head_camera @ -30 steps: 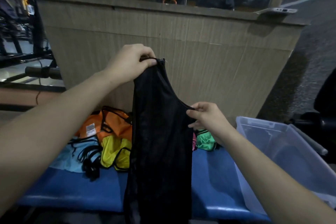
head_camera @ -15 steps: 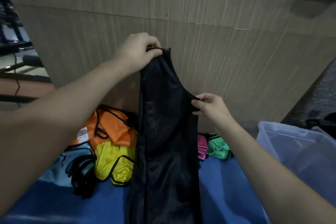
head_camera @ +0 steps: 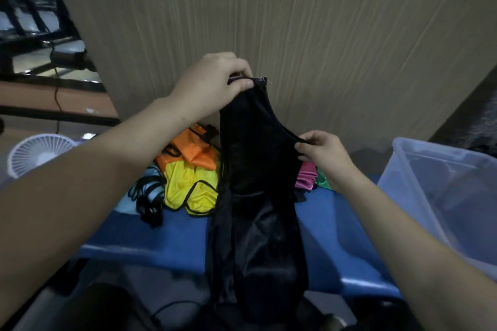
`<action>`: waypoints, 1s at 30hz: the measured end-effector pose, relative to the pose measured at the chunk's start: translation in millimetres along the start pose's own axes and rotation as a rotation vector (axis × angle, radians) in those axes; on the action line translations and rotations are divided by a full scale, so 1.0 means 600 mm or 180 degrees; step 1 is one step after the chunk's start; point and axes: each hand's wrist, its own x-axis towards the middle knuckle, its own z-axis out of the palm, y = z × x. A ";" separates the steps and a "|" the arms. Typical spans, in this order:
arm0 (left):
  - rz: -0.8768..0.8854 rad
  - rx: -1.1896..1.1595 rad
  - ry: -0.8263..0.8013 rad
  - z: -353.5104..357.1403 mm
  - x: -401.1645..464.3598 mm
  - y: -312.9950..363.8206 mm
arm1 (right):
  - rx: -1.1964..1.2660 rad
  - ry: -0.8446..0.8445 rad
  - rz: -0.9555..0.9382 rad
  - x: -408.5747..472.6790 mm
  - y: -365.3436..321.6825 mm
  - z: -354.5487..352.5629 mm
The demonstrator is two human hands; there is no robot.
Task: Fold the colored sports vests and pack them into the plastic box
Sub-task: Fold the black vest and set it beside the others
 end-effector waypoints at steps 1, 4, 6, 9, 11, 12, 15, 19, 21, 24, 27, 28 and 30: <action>0.0001 0.0001 -0.0002 0.001 -0.014 0.005 | -0.0053 0.0002 -0.0028 -0.008 0.005 0.002; -0.0059 -0.0009 -0.0036 0.003 -0.057 0.026 | -0.0178 0.0045 -0.0119 -0.029 0.027 0.009; -0.0087 0.0024 -0.0075 0.008 -0.088 0.046 | -0.0252 0.0021 -0.0117 -0.042 0.045 0.010; -0.0054 0.0096 -0.0148 0.018 -0.138 0.080 | -0.0338 -0.0114 -0.0149 -0.063 0.074 0.005; 0.0036 0.0107 -0.0206 0.024 -0.172 0.101 | -0.0415 -0.0219 -0.0225 -0.078 0.089 0.000; 0.0095 0.0102 -0.0256 0.028 -0.191 0.111 | -0.0463 -0.0259 -0.0255 -0.085 0.096 -0.003; 0.0229 0.0052 -0.0427 0.044 -0.252 0.134 | -0.0836 -0.0326 -0.0383 -0.108 0.117 -0.011; 0.0445 0.0017 -0.0657 0.076 -0.344 0.154 | -0.1451 -0.0512 -0.0498 -0.147 0.151 -0.016; 0.0507 0.0002 -0.0808 0.094 -0.384 0.162 | -0.1596 -0.0650 -0.0604 -0.164 0.169 -0.015; 0.0583 0.0045 -0.1119 0.120 -0.432 0.175 | -0.1843 -0.0889 -0.0669 -0.182 0.190 -0.012; 0.0691 0.0171 -0.1367 0.147 -0.465 0.183 | -0.2145 -0.1074 -0.0857 -0.192 0.206 -0.010; 0.0709 0.0187 -0.1438 0.156 -0.474 0.183 | -0.2249 -0.1137 -0.0901 -0.194 0.210 -0.010; 0.0731 0.0194 -0.1559 0.174 -0.488 0.182 | -0.2487 -0.1260 -0.0971 -0.196 0.214 -0.011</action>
